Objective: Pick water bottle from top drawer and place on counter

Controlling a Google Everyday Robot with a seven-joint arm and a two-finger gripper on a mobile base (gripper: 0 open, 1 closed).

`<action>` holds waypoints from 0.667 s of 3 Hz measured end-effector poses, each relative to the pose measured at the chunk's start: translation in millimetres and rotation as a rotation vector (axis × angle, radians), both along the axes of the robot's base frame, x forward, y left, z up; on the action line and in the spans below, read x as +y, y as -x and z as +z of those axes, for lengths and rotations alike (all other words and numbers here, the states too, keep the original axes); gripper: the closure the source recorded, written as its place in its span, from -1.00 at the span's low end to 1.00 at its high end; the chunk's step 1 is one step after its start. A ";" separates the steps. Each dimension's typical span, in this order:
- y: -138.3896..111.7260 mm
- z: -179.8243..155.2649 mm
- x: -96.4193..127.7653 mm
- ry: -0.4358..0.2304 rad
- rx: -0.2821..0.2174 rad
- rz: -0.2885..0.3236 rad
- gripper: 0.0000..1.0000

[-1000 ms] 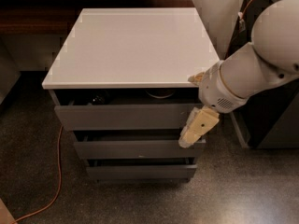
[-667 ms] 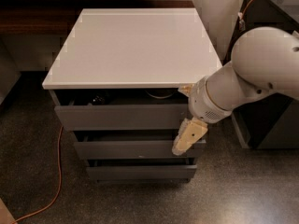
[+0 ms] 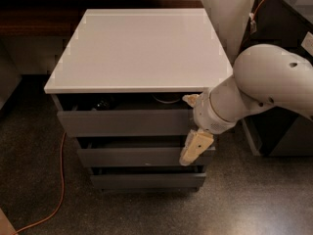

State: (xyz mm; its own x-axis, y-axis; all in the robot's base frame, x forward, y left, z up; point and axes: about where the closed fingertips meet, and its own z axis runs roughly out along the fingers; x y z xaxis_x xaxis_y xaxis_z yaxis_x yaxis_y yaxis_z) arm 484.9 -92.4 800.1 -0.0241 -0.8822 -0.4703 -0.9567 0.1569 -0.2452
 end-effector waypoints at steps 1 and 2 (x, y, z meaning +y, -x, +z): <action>-5.0 -14.0 -0.2 0.029 -0.015 0.006 -1.00; -17.1 -37.2 -2.7 0.060 -0.025 0.021 -1.00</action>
Offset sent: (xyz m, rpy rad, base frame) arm 0.0327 -0.0078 -0.0659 -0.0897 -0.0297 0.0336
